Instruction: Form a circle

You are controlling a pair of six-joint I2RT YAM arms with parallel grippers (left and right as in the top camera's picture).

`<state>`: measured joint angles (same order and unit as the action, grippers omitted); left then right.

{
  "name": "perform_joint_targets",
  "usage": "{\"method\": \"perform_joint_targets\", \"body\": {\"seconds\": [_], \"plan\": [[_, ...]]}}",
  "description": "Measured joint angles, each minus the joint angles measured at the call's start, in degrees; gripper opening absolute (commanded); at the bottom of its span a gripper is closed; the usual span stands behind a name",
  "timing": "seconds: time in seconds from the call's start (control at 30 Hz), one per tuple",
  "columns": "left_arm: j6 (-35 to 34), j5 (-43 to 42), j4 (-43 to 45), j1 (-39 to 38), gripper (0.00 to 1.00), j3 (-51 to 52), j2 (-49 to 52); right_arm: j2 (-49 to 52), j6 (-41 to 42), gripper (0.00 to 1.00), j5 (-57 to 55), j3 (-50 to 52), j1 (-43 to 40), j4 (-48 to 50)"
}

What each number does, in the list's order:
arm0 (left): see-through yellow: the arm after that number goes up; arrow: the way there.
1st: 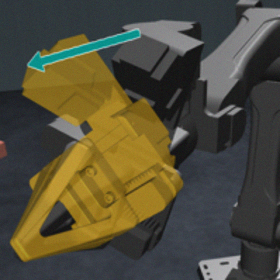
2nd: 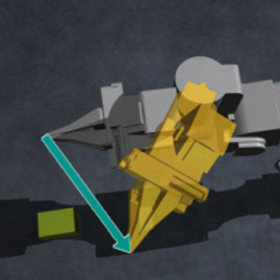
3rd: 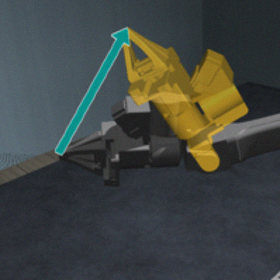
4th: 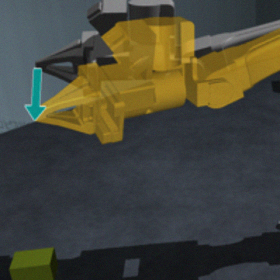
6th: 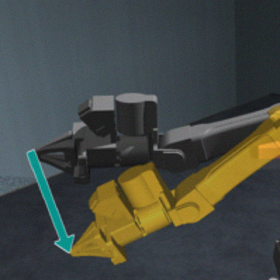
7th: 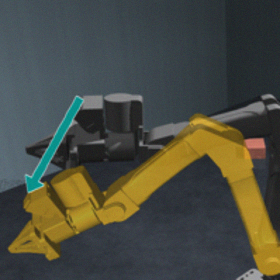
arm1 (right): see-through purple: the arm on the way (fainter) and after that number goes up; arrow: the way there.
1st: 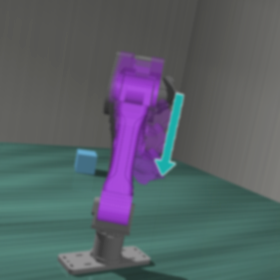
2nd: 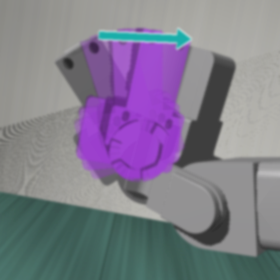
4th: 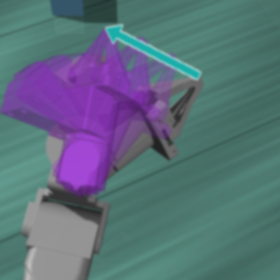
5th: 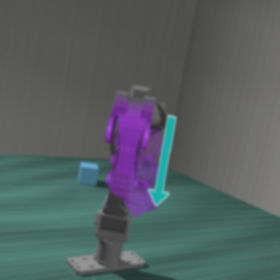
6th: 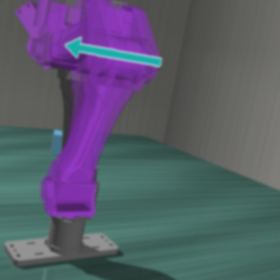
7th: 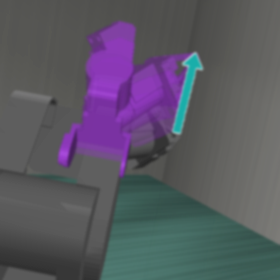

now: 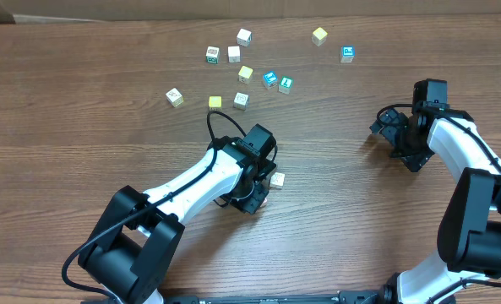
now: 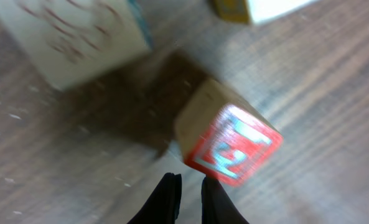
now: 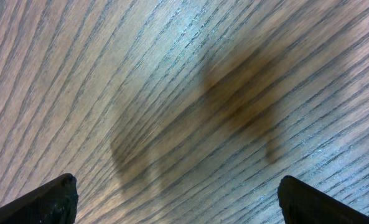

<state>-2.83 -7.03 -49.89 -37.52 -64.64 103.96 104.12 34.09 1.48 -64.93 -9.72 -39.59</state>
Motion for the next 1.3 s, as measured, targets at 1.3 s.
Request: {"method": "perform_joint_targets", "body": {"seconds": [1.3], "plan": [[0.0,5.6,2.0,0.0,0.10,-1.0,0.0,0.0,0.0,1.00,0.0,0.0,0.0,0.0]]}}
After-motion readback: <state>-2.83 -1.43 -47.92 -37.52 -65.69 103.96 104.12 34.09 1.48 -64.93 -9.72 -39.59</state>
